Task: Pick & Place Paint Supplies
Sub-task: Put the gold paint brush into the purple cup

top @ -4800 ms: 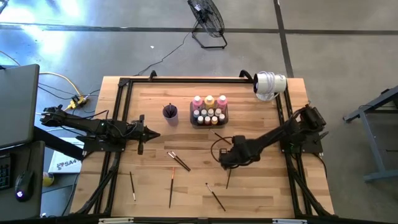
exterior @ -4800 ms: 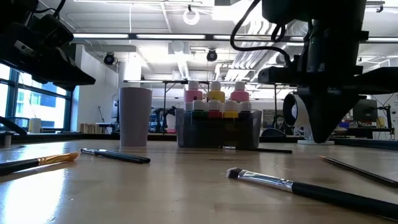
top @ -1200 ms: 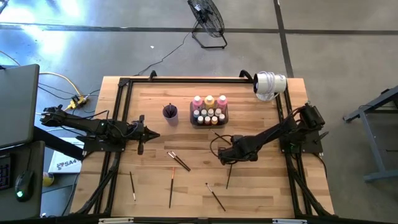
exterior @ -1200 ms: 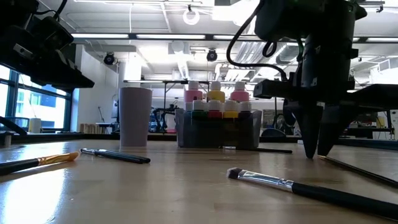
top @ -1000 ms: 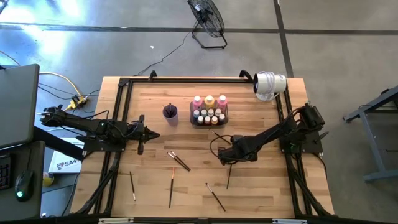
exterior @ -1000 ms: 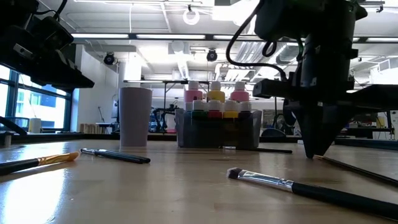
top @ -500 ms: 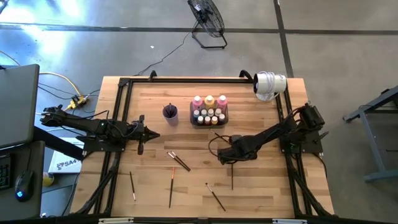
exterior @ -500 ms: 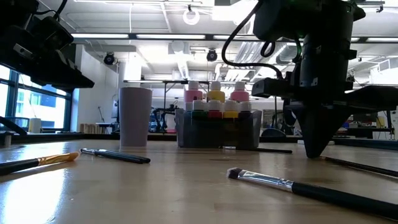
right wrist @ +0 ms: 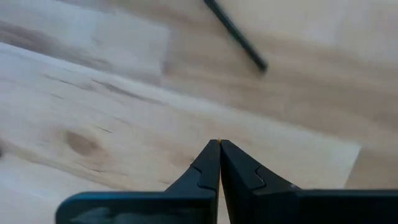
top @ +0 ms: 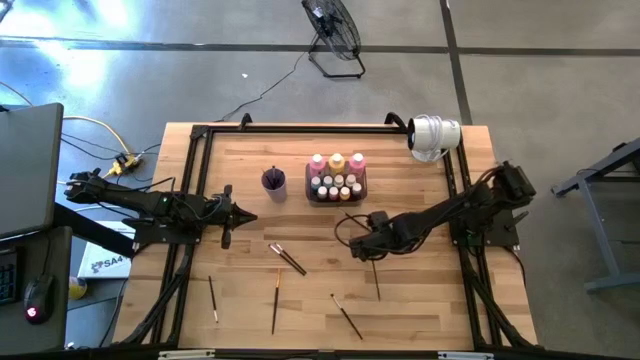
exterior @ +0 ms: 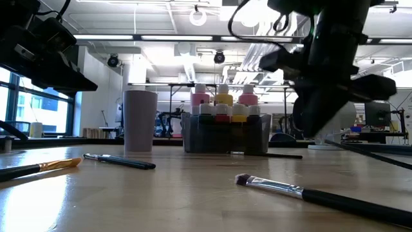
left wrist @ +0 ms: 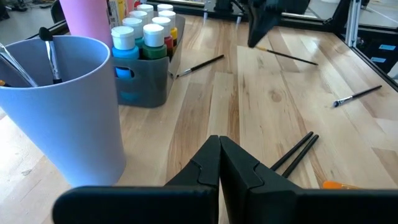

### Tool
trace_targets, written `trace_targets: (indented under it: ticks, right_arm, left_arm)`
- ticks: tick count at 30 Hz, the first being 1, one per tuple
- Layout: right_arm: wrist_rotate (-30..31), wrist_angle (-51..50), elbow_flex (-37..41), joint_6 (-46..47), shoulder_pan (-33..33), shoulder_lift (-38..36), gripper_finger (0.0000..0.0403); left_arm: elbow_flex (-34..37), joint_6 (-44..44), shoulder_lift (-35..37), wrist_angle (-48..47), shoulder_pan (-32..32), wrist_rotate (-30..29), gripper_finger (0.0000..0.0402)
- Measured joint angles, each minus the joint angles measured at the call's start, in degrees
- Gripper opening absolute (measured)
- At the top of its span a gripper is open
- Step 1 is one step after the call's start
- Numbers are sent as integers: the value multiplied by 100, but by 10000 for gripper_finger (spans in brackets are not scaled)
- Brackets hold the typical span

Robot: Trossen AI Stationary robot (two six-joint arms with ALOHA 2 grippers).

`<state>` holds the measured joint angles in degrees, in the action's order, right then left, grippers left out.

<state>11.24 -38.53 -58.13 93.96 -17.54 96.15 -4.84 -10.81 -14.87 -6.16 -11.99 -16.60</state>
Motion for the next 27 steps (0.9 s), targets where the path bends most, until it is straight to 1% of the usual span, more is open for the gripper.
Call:
trace_targets:
  ticks: [10,14,20,27]
  right_arm:
    - [744,121,-9,-779,2,-687,3]
    - [978,351,-9,-1213,2,-961,3]
    - [1324,1158,-11,-2196,28,-1265,3]
    - [1414,2455,-17,-3694,230,-1389,3]
  left_arm:
    - [0,0,0,1,-1,0,0]
    - [0,0,0,1,-2,0,0]
    - [0,0,2,1,-2,0,0]
    - [0,0,2,1,0,0,0]
